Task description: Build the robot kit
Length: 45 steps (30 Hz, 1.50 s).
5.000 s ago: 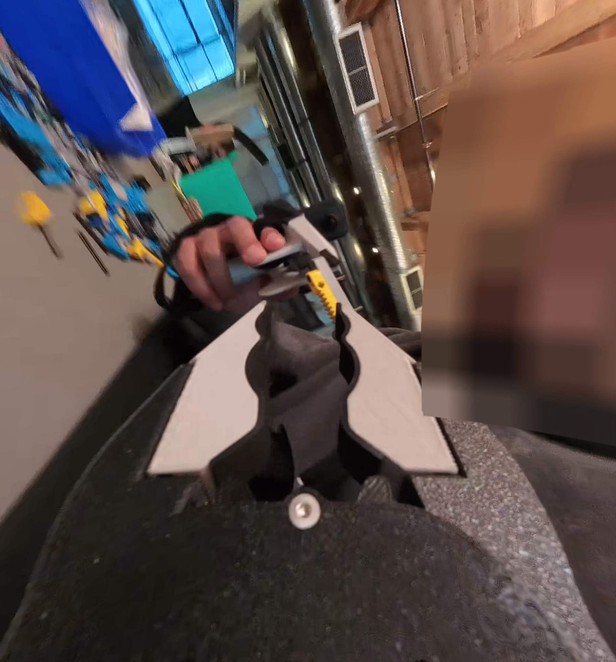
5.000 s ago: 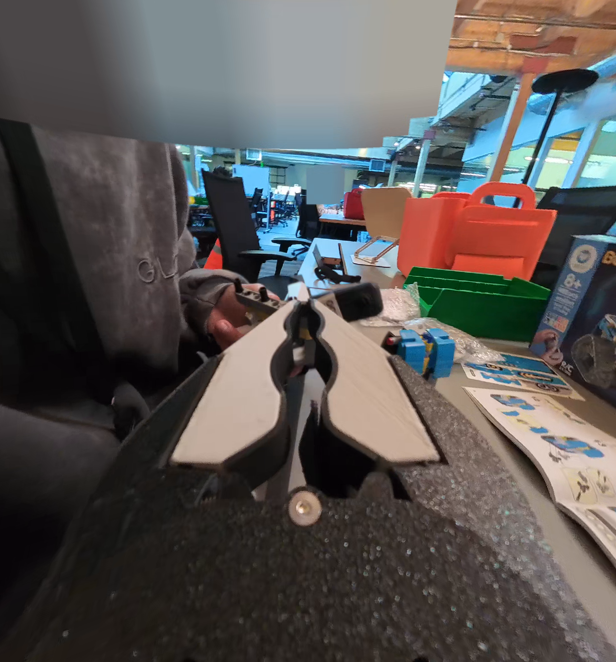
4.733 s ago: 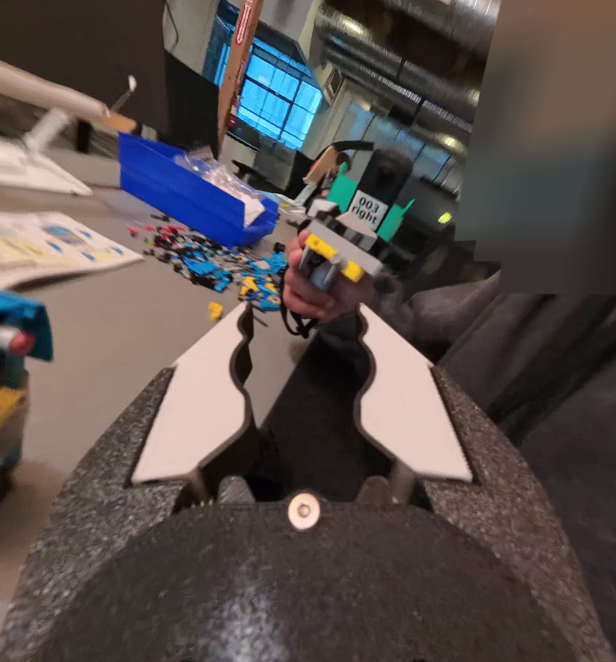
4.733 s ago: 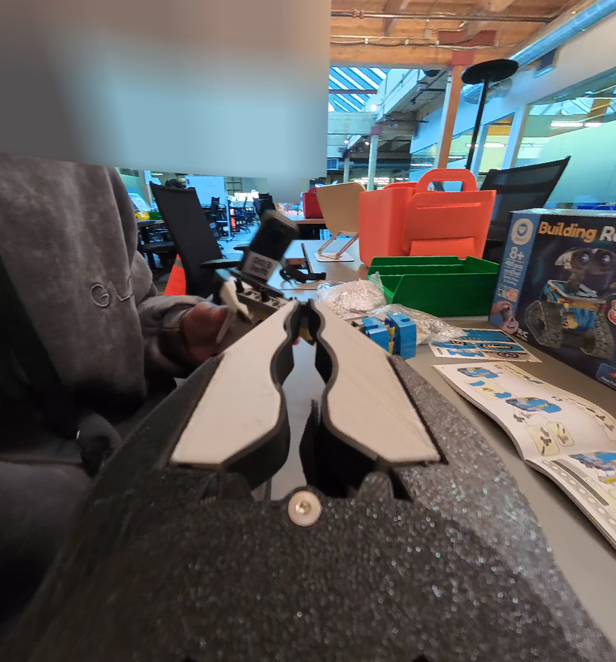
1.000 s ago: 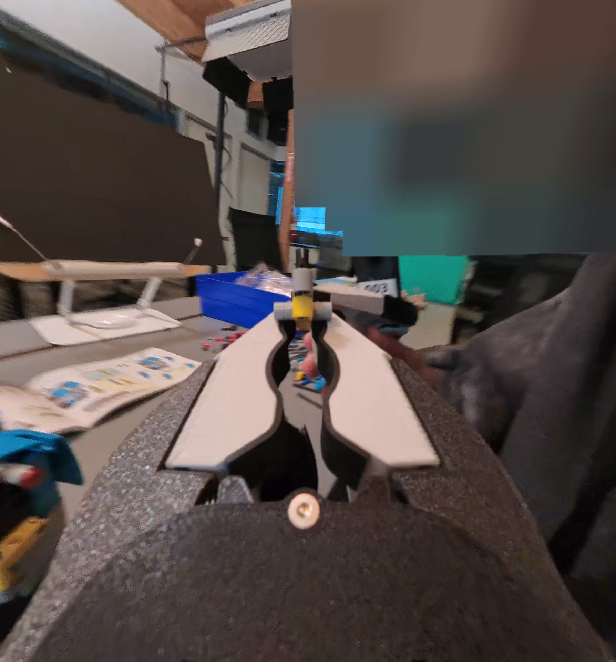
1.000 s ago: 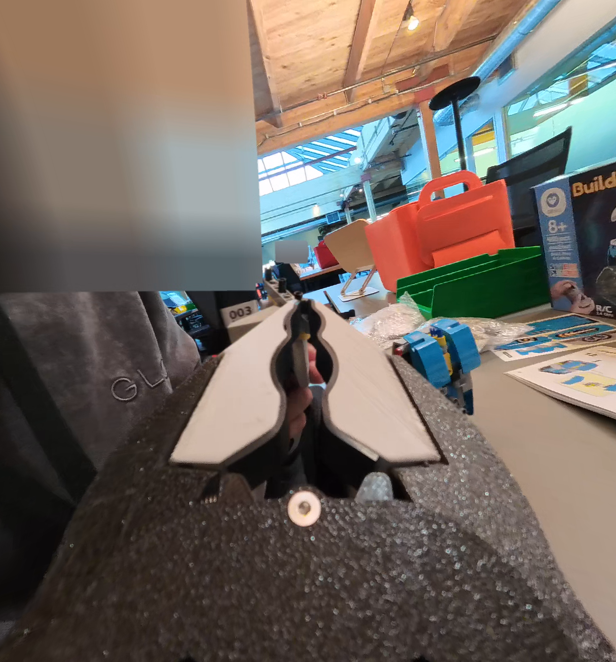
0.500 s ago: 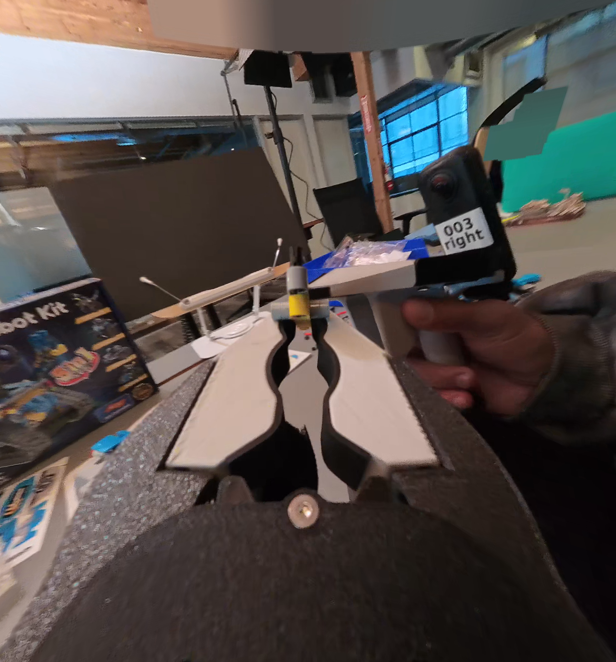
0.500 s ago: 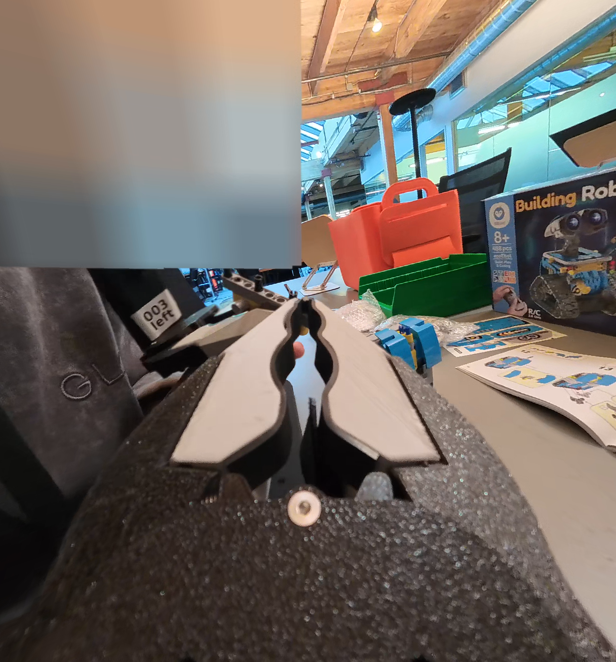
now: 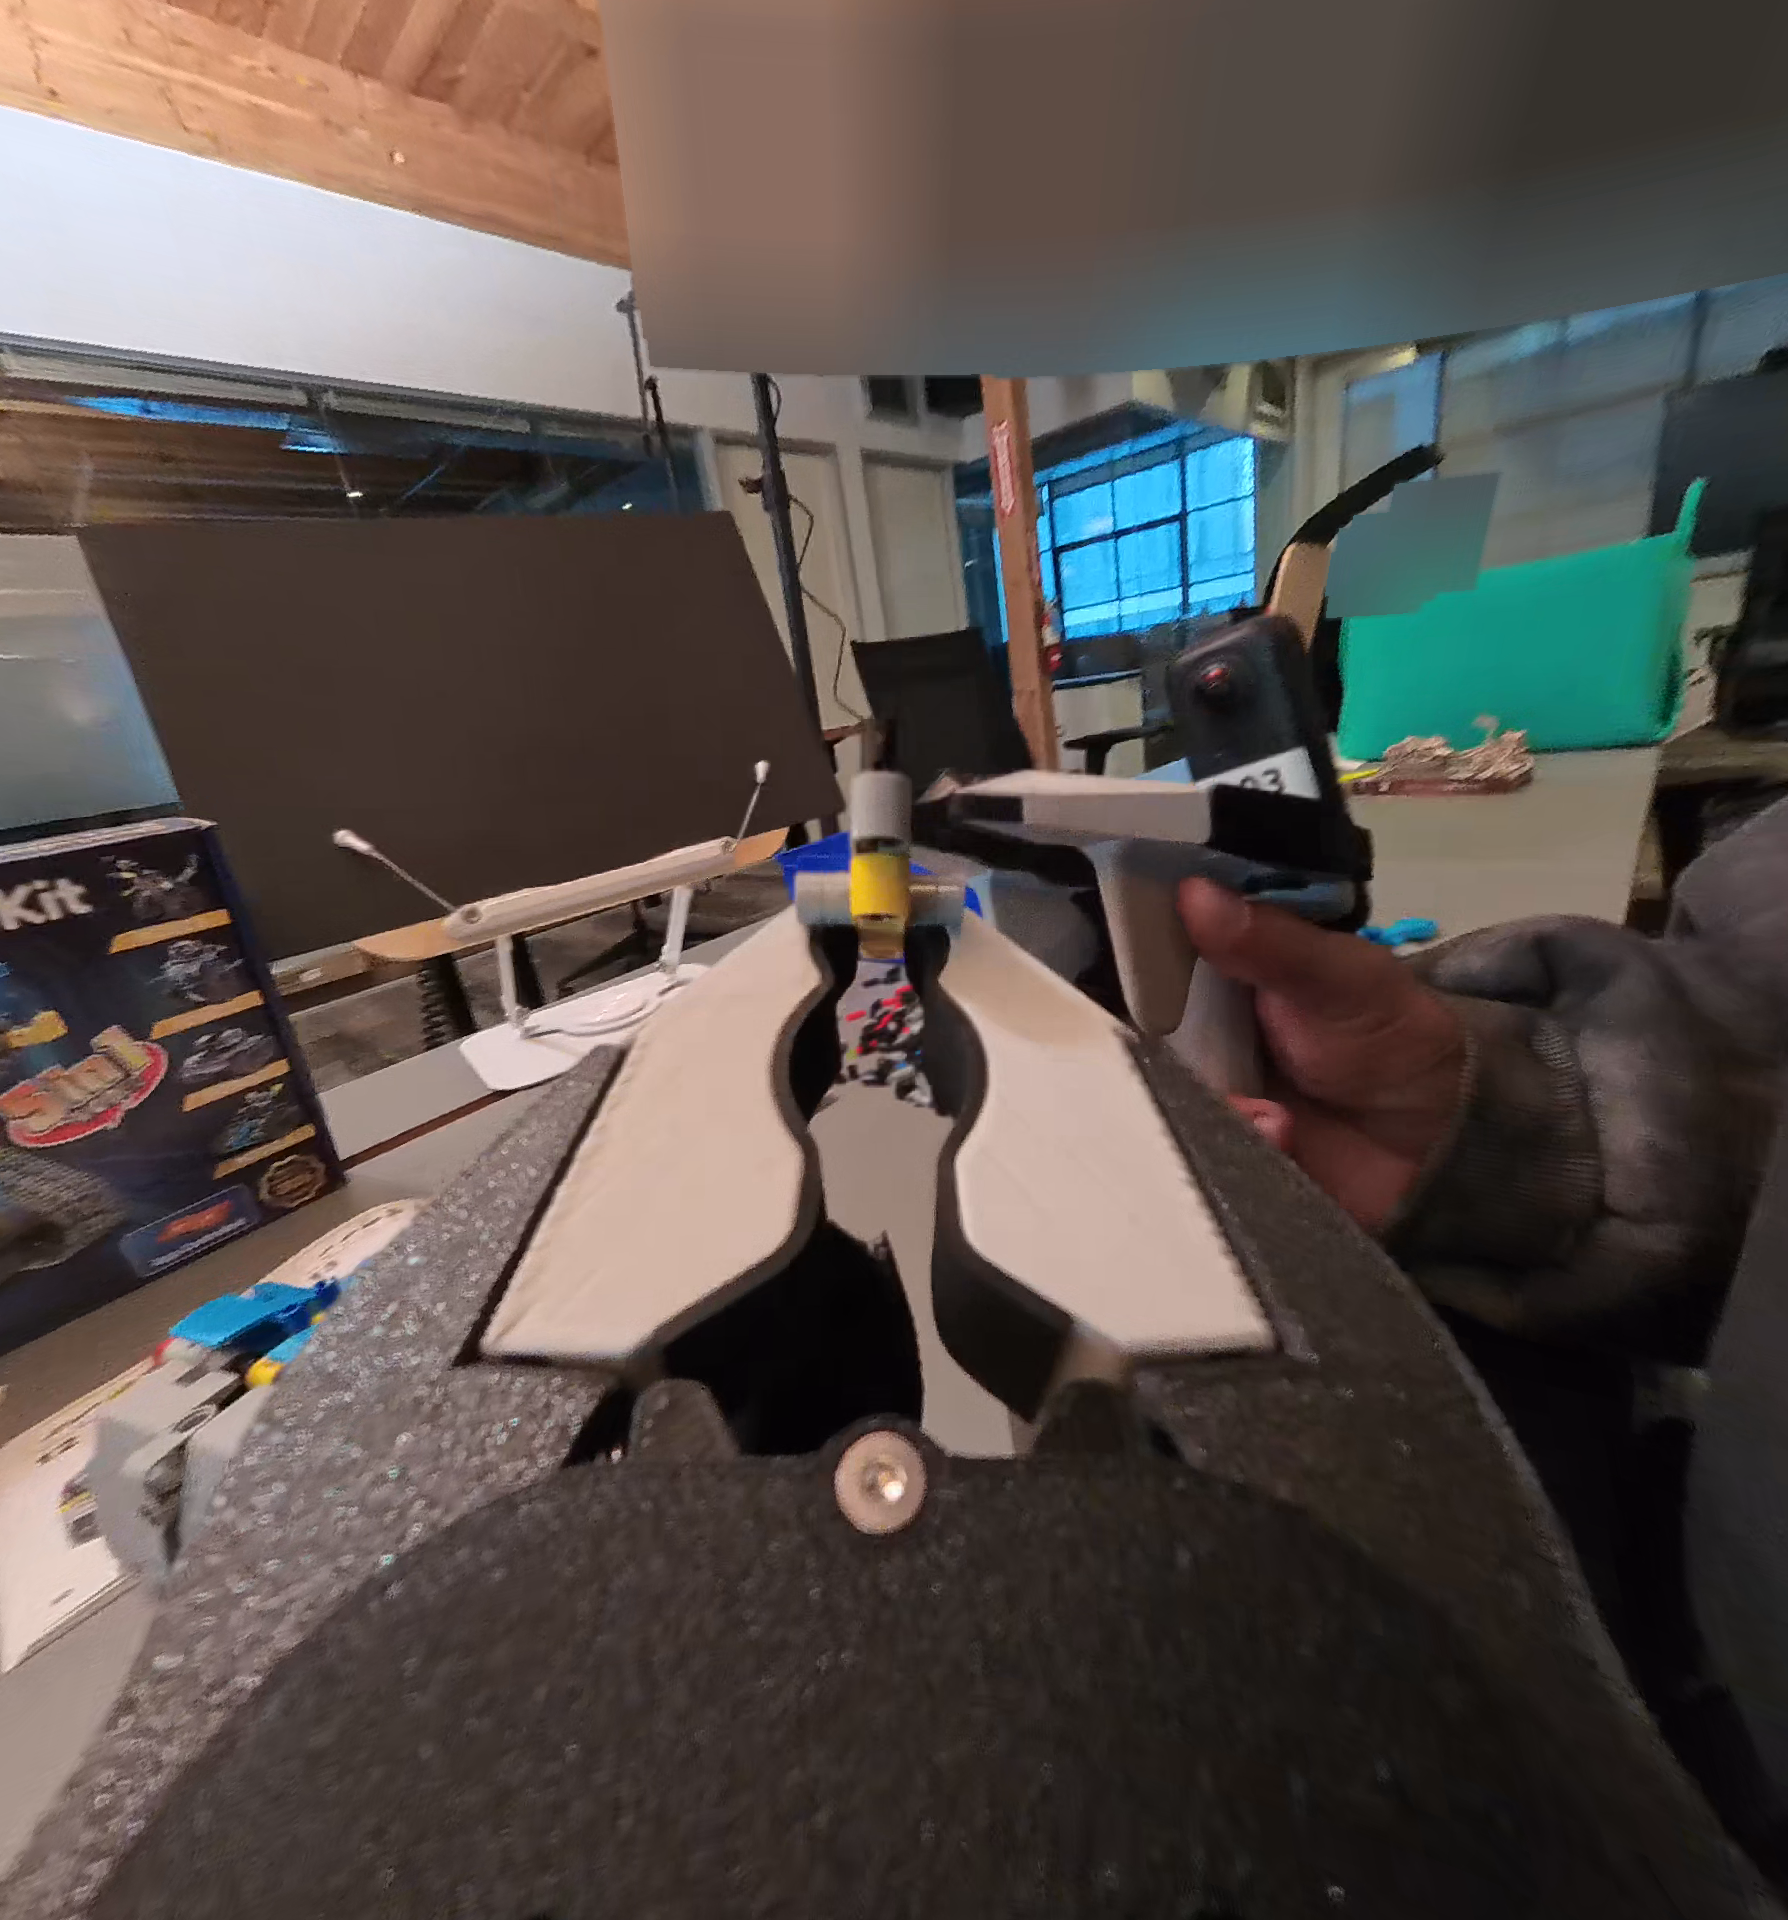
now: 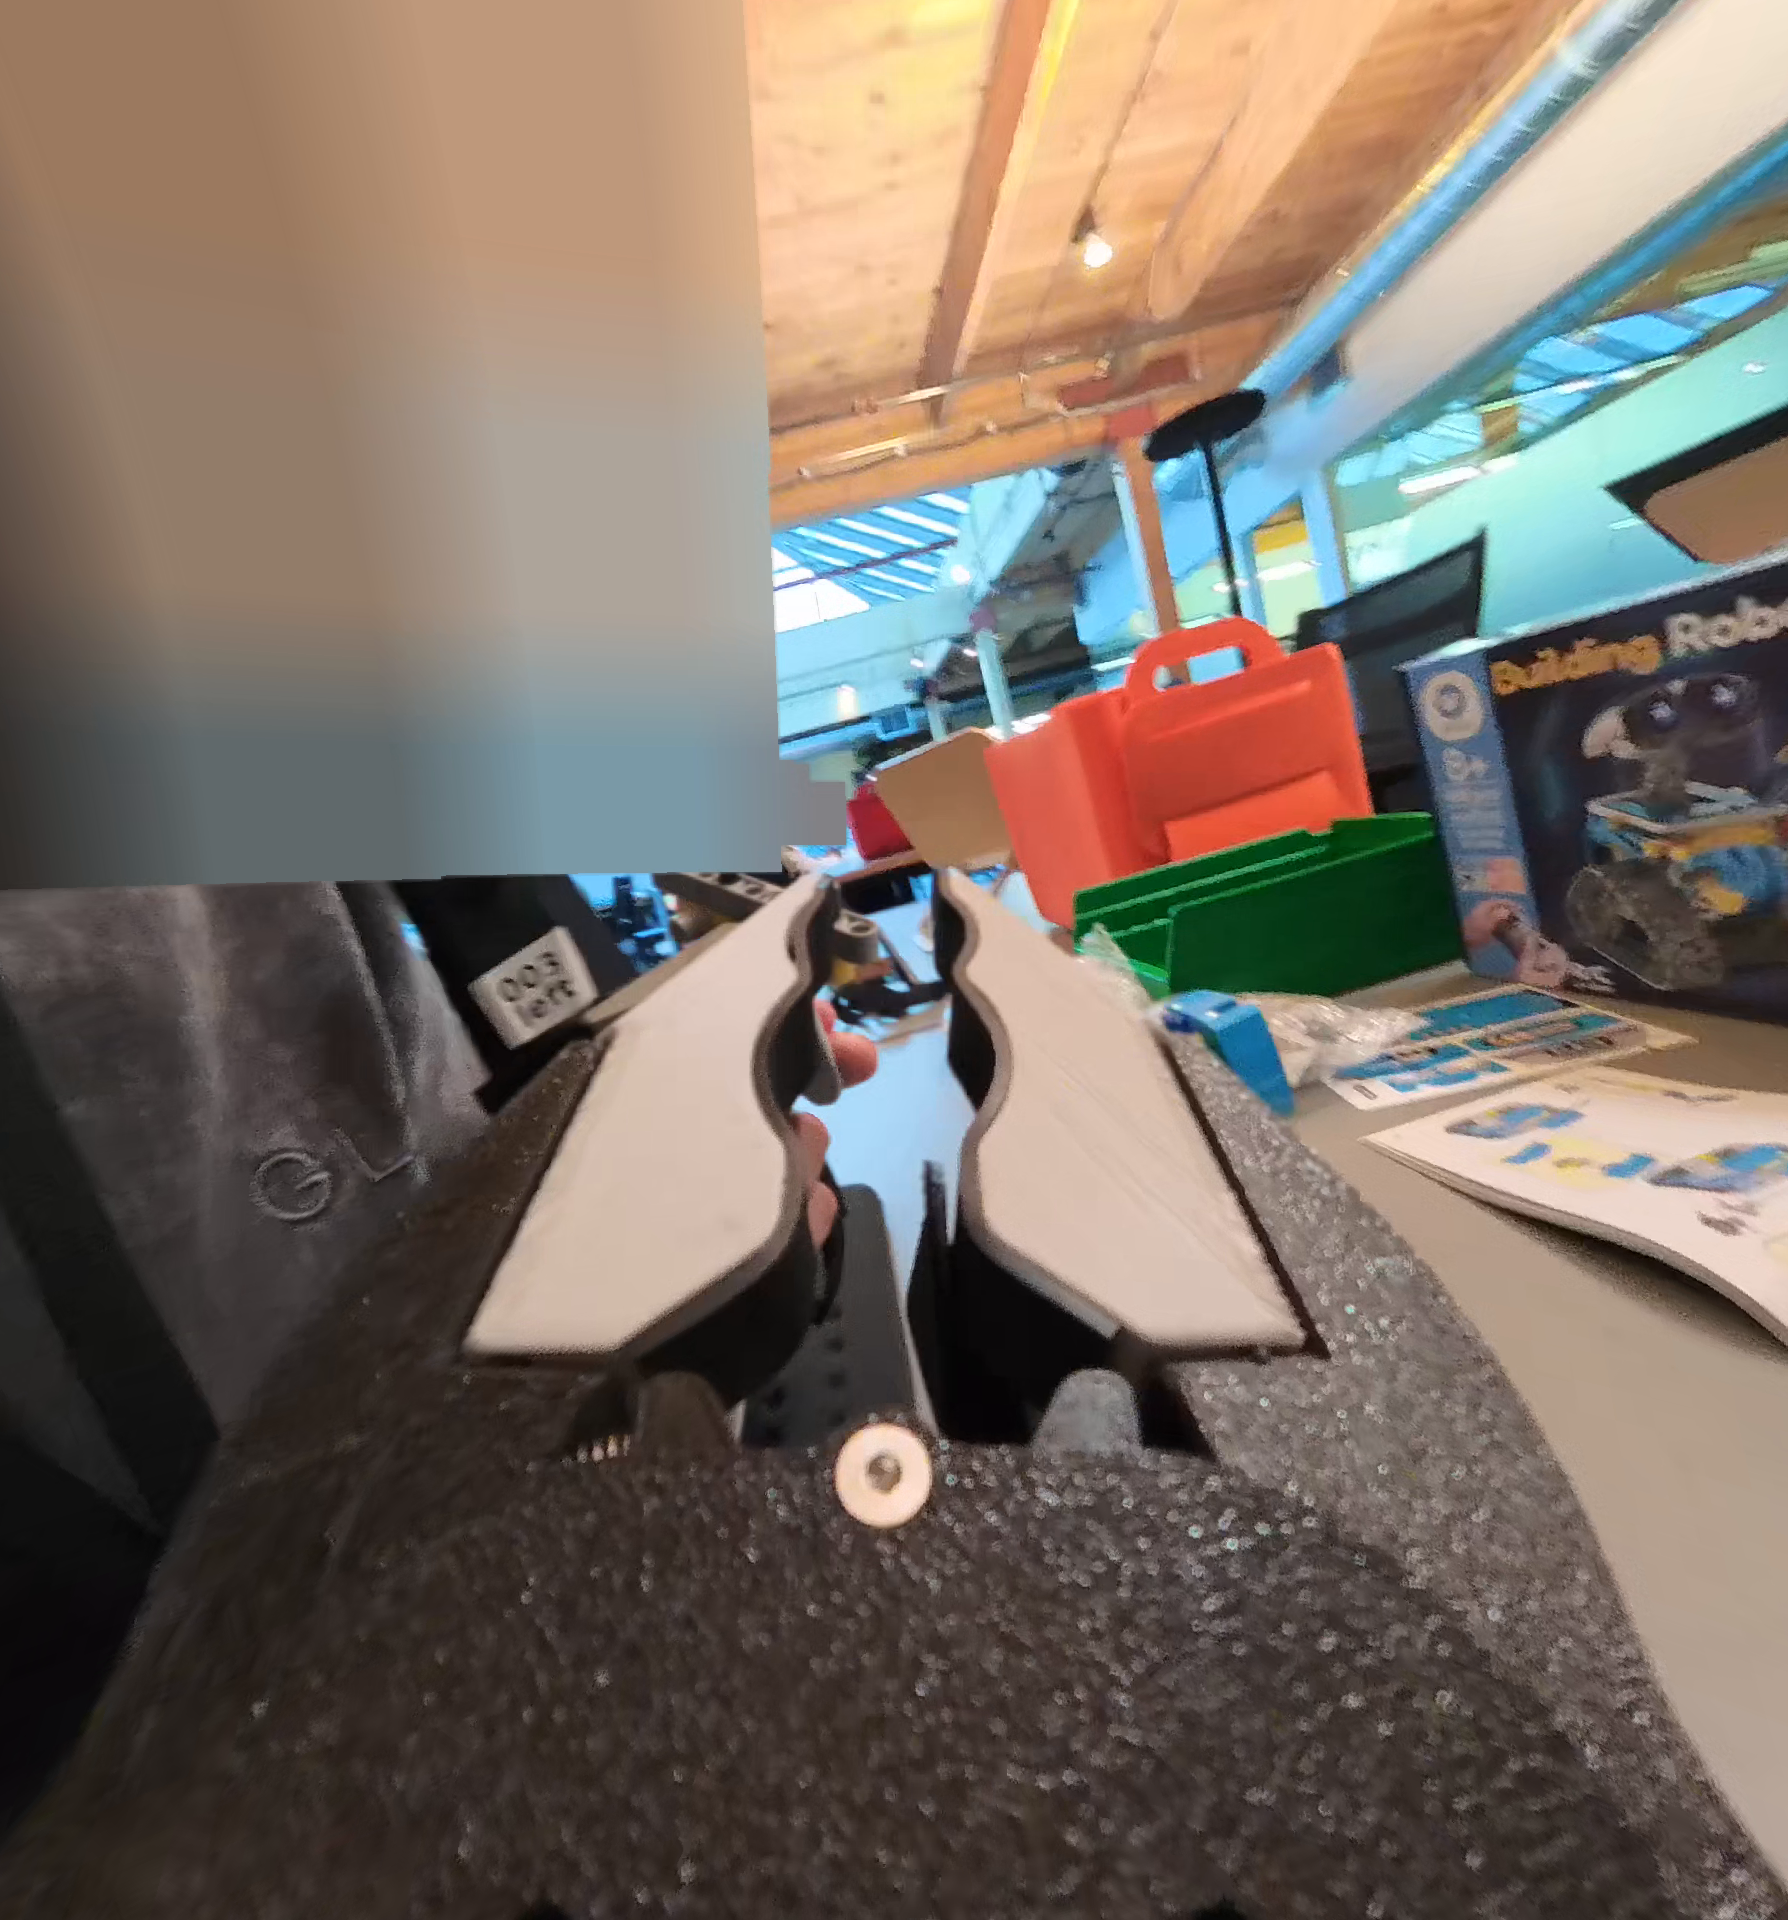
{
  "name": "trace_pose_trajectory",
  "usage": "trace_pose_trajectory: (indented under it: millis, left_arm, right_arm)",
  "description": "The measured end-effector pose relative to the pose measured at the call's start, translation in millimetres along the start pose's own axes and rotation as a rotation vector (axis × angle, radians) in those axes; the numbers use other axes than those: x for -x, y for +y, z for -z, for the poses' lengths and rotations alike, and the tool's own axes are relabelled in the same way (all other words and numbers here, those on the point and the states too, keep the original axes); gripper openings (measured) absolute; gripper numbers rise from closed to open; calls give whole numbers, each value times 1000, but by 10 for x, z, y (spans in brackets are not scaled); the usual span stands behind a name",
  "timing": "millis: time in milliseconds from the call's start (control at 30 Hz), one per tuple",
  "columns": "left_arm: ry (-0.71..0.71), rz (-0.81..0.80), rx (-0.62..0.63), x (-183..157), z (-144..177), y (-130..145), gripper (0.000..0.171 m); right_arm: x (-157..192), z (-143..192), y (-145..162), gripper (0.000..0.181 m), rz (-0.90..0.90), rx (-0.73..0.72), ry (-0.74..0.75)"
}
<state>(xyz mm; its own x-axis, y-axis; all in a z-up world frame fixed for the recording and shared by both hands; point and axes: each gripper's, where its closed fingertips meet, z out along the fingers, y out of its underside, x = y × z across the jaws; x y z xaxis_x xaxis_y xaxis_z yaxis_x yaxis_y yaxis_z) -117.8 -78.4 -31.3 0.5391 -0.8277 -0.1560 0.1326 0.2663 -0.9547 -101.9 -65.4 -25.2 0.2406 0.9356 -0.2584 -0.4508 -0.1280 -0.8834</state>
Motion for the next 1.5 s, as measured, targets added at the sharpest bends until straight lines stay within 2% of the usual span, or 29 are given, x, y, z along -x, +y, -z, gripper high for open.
trace_pose_trajectory:
  millis: [167, 267, 367, 467, 567, 667, 767, 867, 933, 1033, 1067, 1100, 1133, 1200, 1300, 1367, 1500]
  left_arm:
    - [67, 47, -50, -104, 30, -83, 7]
    - [113, 105, -78, -165, 46, -136, 7]
    - [211, 302, -113, -224, 61, -187, 7]
    - [301, 562, -148, -242, 65, -204, 7]
    - [338, 663, -147, -233, 64, -165, 9]
    - [358, 675, -83, -217, 107, -77, 31]
    - [332, 686, -18, -130, 236, 36, 41]
    - [298, 743, 21, 19, 364, 80, 41]
    - [351, 744, 94, -15, 397, 138, 35]
    - [515, 635, 316, -323, 420, 329, 36]
    - [580, 587, 391, -452, 454, 392, 26]
    - [604, 546, 446, -525, 471, 445, 24]
    - [600, 509, 463, -544, 465, 462, 16]
    - [581, 478, 421, -531, 422, 398, 15]
    - [552, 522, 381, -515, 319, 345, 6]
    - [544, 590, 339, -517, 258, 294, 6]
    - [514, 729, 278, -471, 183, 238, 6]
  right_arm:
    - [79, -54, 160, 32, -77, 76, -94]
    - [273, -76, 182, 23, -168, 72, -234]
    - [397, -57, 121, 14, -183, 35, -317]
    - [420, -42, 112, 8, -143, 28, -322]
    - [384, -29, 136, 6, -172, 56, -321]
    - [308, -6, 125, 6, -164, 78, -293]
    - [174, 72, 110, 6, -158, 132, -253]
    - [246, 133, 374, 7, -90, 359, -293]
    - [333, 152, 557, 7, -18, 481, -319]
    - [444, 97, 585, 7, 2, 513, -350]
    - [469, 84, 568, 7, 0, 512, -360]
    - [490, 75, 568, 7, 3, 520, -365]
    - [515, 63, 572, 7, 11, 521, -369]
    - [536, 23, 502, 6, -18, 481, -362]
    - [472, -31, 417, 6, -84, 418, -319]
    - [448, -55, 365, 7, -145, 341, -303]
    - [395, -64, 392, 9, -218, 283, -266]
